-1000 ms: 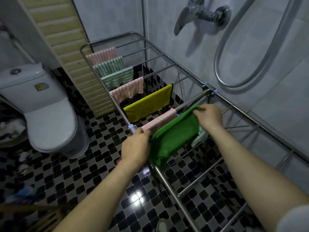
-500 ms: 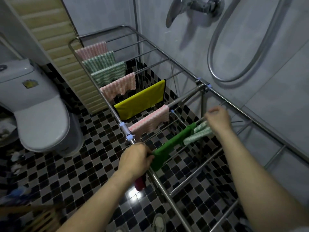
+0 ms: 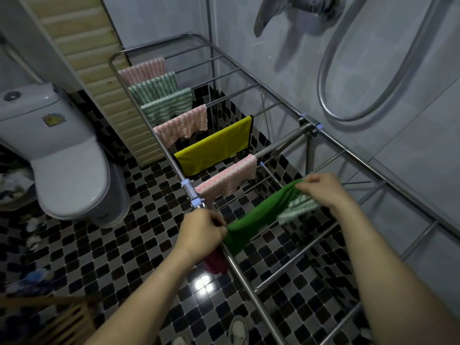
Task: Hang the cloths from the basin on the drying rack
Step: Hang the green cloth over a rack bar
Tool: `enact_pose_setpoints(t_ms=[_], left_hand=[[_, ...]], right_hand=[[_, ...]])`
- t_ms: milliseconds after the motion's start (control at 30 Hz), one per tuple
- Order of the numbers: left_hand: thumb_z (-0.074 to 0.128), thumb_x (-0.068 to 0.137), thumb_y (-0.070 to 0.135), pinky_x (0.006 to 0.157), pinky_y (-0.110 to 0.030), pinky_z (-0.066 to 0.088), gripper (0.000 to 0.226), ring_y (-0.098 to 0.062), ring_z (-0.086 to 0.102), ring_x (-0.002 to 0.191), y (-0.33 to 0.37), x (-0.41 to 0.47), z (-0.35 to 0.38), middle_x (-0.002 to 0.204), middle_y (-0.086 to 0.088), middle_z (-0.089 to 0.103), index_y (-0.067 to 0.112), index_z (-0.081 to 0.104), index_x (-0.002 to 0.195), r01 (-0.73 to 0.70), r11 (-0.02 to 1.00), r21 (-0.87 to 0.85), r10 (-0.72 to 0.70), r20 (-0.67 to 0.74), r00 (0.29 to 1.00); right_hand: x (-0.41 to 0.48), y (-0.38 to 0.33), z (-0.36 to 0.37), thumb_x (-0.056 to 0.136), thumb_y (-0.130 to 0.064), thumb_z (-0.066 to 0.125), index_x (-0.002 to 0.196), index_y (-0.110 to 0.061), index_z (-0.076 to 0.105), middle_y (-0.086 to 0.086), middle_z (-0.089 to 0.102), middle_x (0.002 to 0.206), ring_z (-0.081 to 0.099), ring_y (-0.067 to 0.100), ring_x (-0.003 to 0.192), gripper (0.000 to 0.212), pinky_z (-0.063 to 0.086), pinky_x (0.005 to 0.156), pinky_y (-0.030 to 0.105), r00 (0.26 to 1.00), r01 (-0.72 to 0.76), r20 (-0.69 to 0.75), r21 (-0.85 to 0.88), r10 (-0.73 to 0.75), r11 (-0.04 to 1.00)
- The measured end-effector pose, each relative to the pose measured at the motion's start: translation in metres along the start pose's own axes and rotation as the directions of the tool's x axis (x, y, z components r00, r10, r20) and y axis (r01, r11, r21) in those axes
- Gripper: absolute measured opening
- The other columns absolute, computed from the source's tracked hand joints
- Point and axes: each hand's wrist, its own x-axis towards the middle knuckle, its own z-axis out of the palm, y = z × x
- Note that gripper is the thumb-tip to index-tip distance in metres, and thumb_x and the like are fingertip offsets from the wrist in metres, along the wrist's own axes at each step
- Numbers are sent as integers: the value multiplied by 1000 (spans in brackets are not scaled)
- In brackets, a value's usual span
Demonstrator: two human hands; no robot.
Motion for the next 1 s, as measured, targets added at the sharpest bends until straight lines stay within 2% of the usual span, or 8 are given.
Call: enact_pose_setpoints(t_ms=[67, 133, 200, 333, 500, 700, 867, 1000], left_hand=[[71, 79, 8, 60, -17, 48, 14, -8, 64, 73, -3, 4, -9, 78, 8, 69, 22, 72, 74, 83, 966, -245, -110, -98, 989], [71, 79, 8, 54, -14, 44, 13, -9, 62, 69, -7, 7, -14, 81, 5, 69, 21, 72, 79, 88, 940, -329, -148, -162, 976], [69, 82, 10, 51, -11, 42, 16, -8, 61, 68, -8, 9, -16, 92, 2, 69, 20, 71, 95, 71, 979, -193, -102, -159, 982], [63, 90, 17, 80, -23, 51, 20, -13, 65, 92, -13, 11, -11, 108, 2, 70, 20, 71, 108, -60, 981, 182, 90, -162, 983], [62, 91, 35, 74, -33, 57, 17, -7, 65, 74, -13, 8, 3, 89, 8, 73, 26, 74, 98, -151, 953, 263, 134, 82, 988], [67, 88, 37, 76, -31, 56, 18, -8, 65, 80, -11, 7, -2, 95, 9, 72, 25, 74, 100, -231, 922, 310, 188, 164, 968], [56, 92, 46, 71, -26, 53, 25, -10, 63, 82, -6, -14, -1, 93, 9, 64, 25, 70, 96, -393, 773, 499, 372, 146, 917], [54, 88, 57, 70, -29, 57, 32, -7, 63, 79, -10, -8, 2, 93, 10, 65, 30, 68, 97, -337, 855, 394, 297, 161, 941]], right_hand=[[10, -7, -11, 86, -21, 66, 79, -15, 68, 4, 64, 77, 58, 19, 75, 9, 43, 70, 29, 1000, 4, -28, 135, 0, 991], [26, -9, -13, 86, -21, 68, 74, -17, 63, 3, 62, 73, 57, 21, 74, 13, 44, 72, 28, 994, 14, -108, 166, 4, 986], [40, -4, -9, 85, -21, 71, 72, -19, 62, 2, 63, 75, 60, 21, 78, 16, 46, 76, 29, 983, 17, -184, 95, 1, 995], [47, 4, 1, 87, -25, 68, 75, -19, 63, 6, 64, 80, 61, 26, 78, 15, 45, 70, 30, 983, 4, -182, -109, -24, 994], [42, -1, 2, 93, -29, 60, 86, -16, 61, 5, 58, 81, 53, 23, 77, 15, 39, 71, 28, 979, 79, -144, -396, -147, 915], [39, -15, -1, 98, -35, 51, 85, -19, 52, 5, 56, 84, 47, 24, 77, 20, 35, 69, 30, 965, 96, -142, -595, -222, 798], [38, -23, 3, 96, -39, 53, 108, -19, 63, 10, 68, 102, 56, 27, 83, 25, 39, 70, 30, 929, 183, -152, -604, -338, 776], [40, -16, 2, 95, -32, 57, 123, -18, 59, 14, 67, 115, 62, 32, 102, 32, 45, 75, 33, 938, 151, -194, -520, -288, 841]])
